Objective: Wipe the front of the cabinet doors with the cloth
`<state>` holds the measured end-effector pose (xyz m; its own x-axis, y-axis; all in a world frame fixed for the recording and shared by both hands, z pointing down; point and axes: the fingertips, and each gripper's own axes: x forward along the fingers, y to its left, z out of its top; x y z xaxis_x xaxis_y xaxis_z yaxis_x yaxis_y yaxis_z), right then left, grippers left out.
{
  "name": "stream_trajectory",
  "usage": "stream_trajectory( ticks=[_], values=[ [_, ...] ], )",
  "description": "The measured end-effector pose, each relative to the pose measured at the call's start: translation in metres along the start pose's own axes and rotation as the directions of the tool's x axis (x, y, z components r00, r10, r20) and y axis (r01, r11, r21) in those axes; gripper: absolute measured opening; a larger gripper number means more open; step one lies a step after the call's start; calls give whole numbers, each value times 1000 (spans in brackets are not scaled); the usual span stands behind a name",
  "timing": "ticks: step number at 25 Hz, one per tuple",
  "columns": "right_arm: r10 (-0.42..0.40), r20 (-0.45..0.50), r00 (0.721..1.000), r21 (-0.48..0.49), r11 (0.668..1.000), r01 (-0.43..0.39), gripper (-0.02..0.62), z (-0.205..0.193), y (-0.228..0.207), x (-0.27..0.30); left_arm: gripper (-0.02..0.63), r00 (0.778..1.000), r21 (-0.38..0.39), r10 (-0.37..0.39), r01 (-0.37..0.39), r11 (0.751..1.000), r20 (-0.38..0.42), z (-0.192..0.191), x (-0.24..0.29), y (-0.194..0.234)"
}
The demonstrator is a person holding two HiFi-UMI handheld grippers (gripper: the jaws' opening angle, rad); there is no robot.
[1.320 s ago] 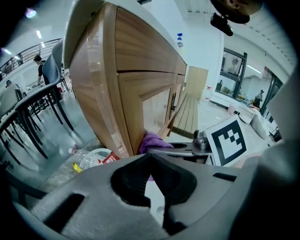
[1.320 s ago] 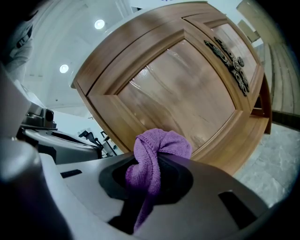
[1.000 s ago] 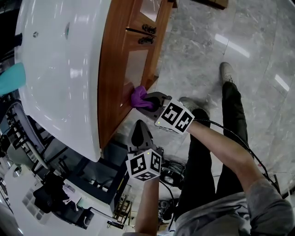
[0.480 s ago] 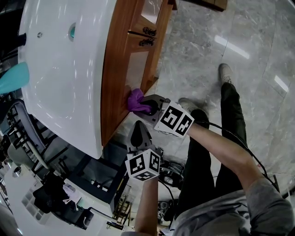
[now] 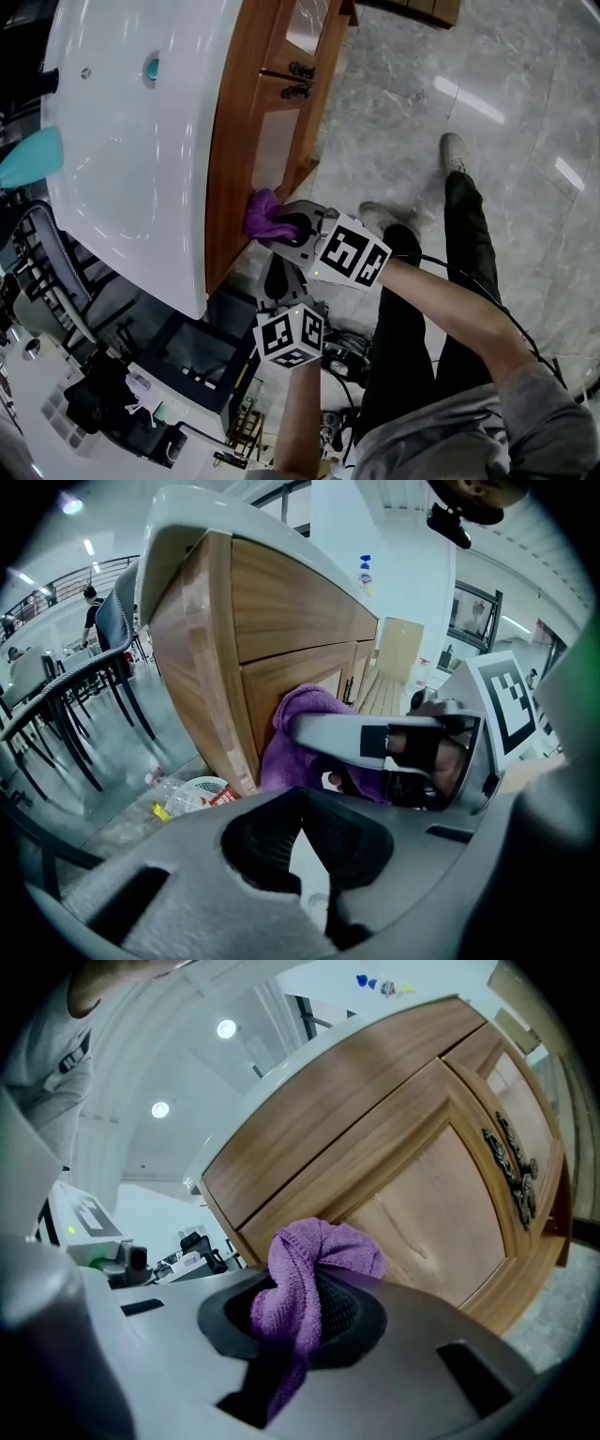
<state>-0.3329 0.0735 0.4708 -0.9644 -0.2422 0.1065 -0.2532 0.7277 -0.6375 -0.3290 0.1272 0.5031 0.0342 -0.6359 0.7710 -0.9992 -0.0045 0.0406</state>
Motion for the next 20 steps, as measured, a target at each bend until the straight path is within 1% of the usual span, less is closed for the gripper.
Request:
stream_trajectory(
  ticks=[5, 11, 20],
  values=[
    [16, 13, 1000, -1, 1000, -16, 61, 7, 7, -2, 8, 1000, -6, 13, -13, 1000, 0, -2, -5, 0],
    [59, 25, 998, -20, 998, -58, 61, 15, 18, -5, 8, 1000, -22, 30, -29, 999, 4, -3, -9, 4],
    [123, 87, 989, -51, 992, -119, 61, 40, 41, -12, 8, 999, -26, 53, -52, 998, 8, -5, -13, 9]
  ],
)
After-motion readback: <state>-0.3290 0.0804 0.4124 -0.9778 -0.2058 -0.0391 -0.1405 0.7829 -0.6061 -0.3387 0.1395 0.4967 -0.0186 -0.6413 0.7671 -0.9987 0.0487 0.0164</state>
